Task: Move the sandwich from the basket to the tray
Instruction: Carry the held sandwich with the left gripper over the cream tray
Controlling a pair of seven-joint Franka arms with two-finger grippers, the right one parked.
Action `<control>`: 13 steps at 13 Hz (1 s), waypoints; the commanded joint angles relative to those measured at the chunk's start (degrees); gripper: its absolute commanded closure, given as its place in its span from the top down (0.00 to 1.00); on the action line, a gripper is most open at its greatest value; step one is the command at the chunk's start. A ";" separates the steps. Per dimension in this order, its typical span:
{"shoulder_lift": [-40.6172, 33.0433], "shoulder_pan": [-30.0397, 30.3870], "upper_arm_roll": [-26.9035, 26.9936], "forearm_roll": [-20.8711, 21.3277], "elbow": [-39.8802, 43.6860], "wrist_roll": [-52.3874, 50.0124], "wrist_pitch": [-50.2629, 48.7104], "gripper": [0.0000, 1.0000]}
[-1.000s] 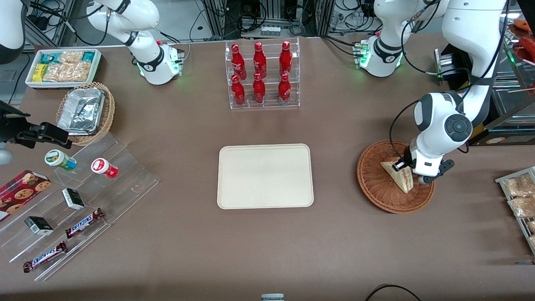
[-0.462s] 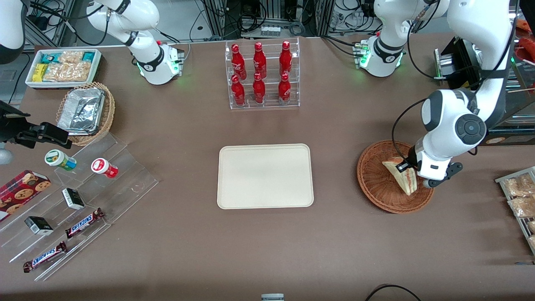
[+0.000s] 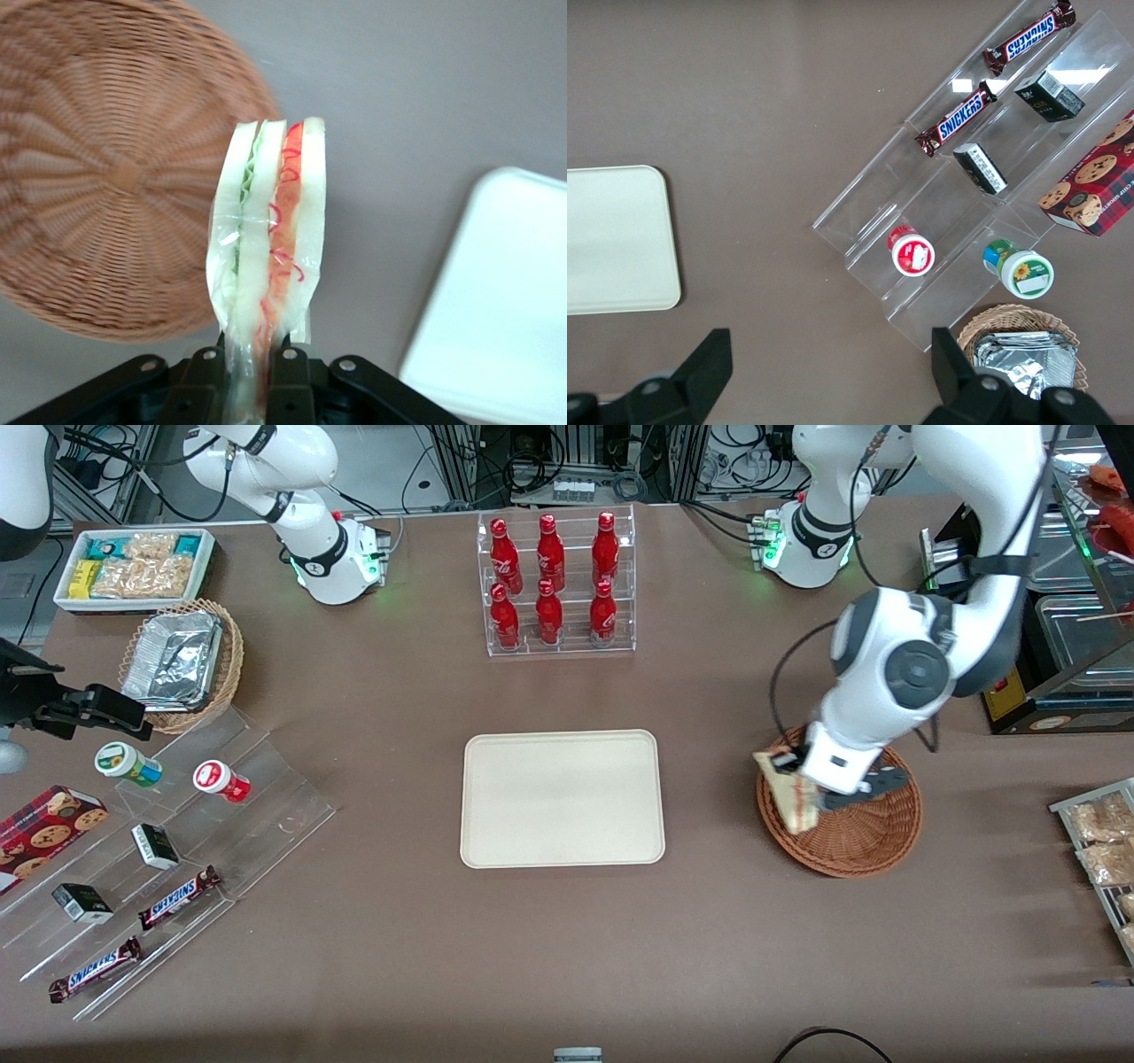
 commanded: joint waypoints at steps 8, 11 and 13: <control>13.29 -5.04 -12.55 12.48 13.75 -7.04 -1.05 0.00; 20.24 -9.70 -12.55 16.61 20.79 -13.02 -1.31 0.00; 24.19 -11.89 -12.46 17.59 24.31 -13.57 -1.22 0.00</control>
